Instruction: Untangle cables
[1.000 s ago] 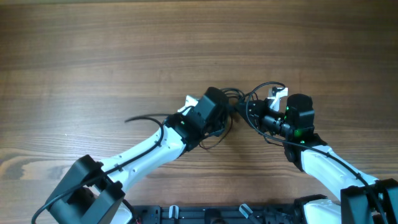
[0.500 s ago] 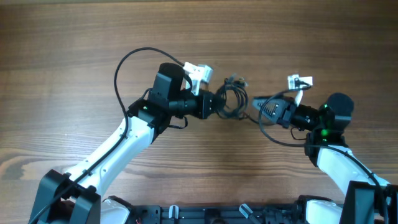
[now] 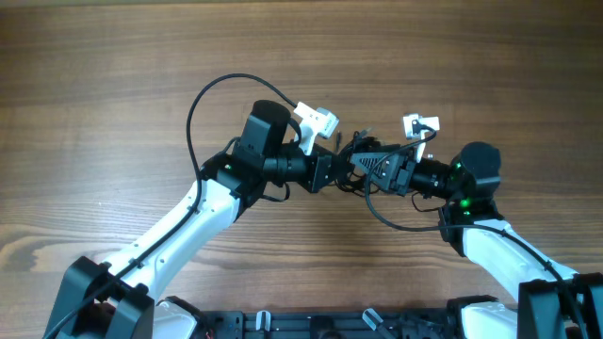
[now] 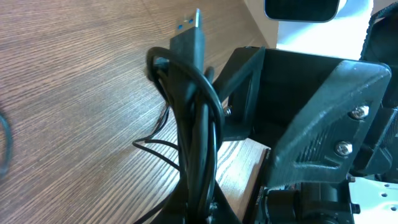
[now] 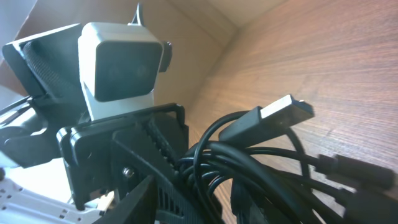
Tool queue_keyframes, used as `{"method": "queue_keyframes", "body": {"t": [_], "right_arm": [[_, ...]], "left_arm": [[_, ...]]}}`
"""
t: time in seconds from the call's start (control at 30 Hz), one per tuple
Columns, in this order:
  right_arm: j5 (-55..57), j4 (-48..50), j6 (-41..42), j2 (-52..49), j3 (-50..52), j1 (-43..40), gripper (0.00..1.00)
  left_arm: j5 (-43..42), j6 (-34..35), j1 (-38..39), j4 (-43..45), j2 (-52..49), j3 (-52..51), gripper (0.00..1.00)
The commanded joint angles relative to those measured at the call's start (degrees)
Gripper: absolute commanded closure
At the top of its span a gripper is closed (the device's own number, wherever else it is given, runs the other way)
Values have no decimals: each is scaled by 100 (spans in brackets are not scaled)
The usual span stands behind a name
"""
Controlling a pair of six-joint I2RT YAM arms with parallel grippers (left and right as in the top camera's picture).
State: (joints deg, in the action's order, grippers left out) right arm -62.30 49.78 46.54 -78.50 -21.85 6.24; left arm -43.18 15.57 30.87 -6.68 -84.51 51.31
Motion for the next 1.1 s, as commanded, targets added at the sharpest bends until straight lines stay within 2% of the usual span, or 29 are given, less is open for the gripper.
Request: {"method": "queue_keyframes", "body": {"t": [0.0, 0.1, 0.13, 0.2, 0.33, 0.5, 0.53, 0.63, 0.73, 0.83, 0.9, 1.07], "right_arm": [[339, -33, -179, -4, -22, 20, 60], [122, -59, -157, -4, -22, 20, 77], [48, -57, -153, -4, -22, 20, 79], [-103, -57, -153, -4, -22, 20, 80], [-118, -59, -164, -4, -22, 22, 73], [-48, -413, -533, -4, -22, 160, 75], [-22, -483, -605, -4, -22, 190, 78], [-11, -402, -570, -4, -22, 195, 95], [-136, 20, -212, -4, -22, 179, 96], [-710, 1158, 678, -4, -22, -133, 96], [-728, 1631, 1213, -4, -22, -461, 96], [63, 1698, 1993, -4, -22, -1547, 96]], "left_arm": [[-155, -146, 52, -7, 87, 7, 96], [-153, -146, 52, -4, 87, 7, 96], [-153, -146, 52, -4, 87, 7, 96], [-155, -146, 52, -7, 87, 7, 96], [-153, -146, 52, -9, 87, 7, 96], [-155, -146, 52, -9, 87, 7, 96], [-155, -146, 52, -11, 87, 7, 96], [-153, -149, 52, -66, 87, 7, 96], [278, -151, 52, -372, 87, 7, 96], [1036, -151, 52, -866, 87, 7, 96], [1158, -190, 52, -1084, 87, 7, 96], [1152, -192, 55, -1554, 87, 7, 96]]}}
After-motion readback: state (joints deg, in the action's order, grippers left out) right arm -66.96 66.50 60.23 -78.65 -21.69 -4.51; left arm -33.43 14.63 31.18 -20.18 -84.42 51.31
